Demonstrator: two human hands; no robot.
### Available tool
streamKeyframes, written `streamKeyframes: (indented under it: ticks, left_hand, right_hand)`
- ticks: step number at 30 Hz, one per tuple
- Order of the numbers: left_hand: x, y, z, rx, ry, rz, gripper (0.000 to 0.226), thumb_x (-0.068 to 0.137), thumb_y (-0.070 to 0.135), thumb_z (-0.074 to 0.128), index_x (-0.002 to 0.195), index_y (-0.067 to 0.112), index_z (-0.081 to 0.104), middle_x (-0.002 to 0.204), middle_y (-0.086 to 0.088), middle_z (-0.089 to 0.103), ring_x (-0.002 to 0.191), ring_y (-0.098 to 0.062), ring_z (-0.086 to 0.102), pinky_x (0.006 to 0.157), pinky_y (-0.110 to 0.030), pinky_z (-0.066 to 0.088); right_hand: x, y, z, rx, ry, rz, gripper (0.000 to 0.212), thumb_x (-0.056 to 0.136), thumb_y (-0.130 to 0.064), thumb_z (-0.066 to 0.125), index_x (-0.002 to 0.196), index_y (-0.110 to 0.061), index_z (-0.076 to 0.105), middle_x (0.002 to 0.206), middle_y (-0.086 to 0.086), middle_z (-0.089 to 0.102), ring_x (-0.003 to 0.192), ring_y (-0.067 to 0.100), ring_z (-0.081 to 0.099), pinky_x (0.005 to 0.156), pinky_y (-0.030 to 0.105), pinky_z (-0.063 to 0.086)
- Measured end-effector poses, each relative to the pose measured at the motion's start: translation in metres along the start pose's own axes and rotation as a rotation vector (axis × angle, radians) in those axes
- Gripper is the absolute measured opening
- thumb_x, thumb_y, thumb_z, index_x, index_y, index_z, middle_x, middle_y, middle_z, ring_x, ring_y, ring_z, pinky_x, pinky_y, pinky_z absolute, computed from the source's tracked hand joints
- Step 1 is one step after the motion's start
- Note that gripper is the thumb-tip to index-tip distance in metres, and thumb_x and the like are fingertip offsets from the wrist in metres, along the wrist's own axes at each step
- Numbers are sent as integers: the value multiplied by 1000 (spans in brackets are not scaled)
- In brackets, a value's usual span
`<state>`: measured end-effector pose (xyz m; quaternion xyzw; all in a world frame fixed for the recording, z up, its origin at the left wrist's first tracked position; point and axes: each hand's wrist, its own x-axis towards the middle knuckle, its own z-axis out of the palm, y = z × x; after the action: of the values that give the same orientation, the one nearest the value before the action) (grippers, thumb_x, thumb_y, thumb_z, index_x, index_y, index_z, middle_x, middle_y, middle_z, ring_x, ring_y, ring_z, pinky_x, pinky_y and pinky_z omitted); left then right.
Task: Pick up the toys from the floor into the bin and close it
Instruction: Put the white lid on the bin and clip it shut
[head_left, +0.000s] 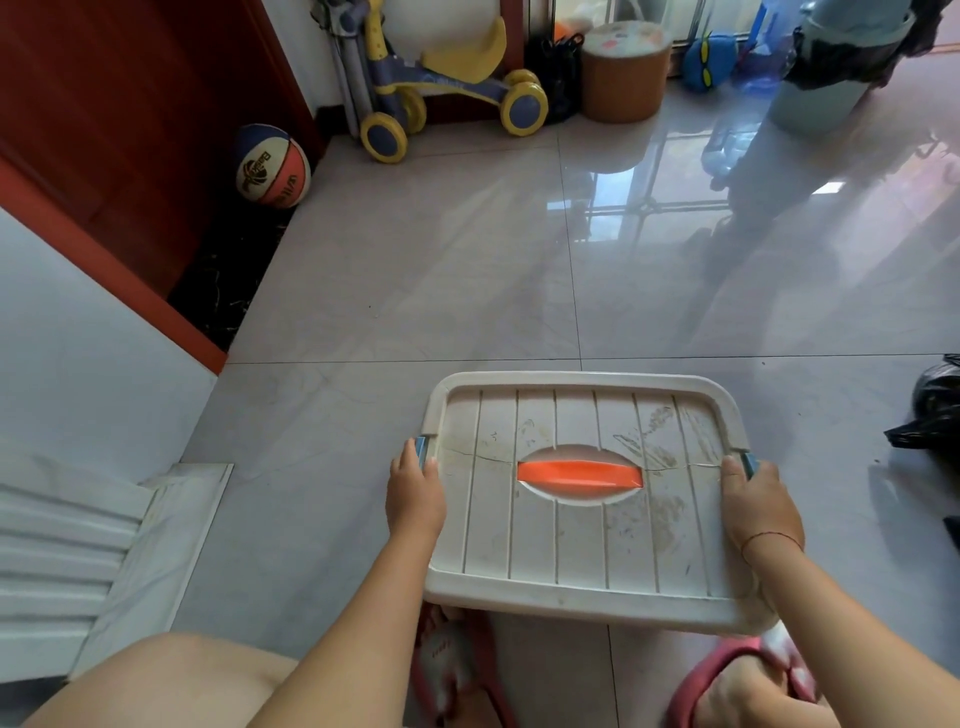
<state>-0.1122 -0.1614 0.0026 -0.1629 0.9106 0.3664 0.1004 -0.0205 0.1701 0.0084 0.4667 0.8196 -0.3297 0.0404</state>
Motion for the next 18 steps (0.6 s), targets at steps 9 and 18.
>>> streamKeyframes:
  ticks: [9, 18]
  left_hand:
    - [18, 8, -48, 480, -603, -120, 74, 96, 42, 41, 150, 18, -3, 141, -19, 43, 111, -32, 56, 92, -39, 45]
    - [39, 30, -93, 509, -986, -232, 105, 81, 53, 64, 150, 24, -10, 153, -13, 30, 131, -30, 45, 106, -47, 41]
  right_hand:
    - [-59, 30, 6, 45, 73, 245, 56, 92, -47, 38, 140, -19, 33, 133, 28, 41, 123, 44, 40, 103, 53, 28]
    - [-55, -4, 14, 129, 94, 113, 69, 78, -36, 30, 144, -16, 35, 134, 29, 43, 119, 47, 40, 105, 50, 29]
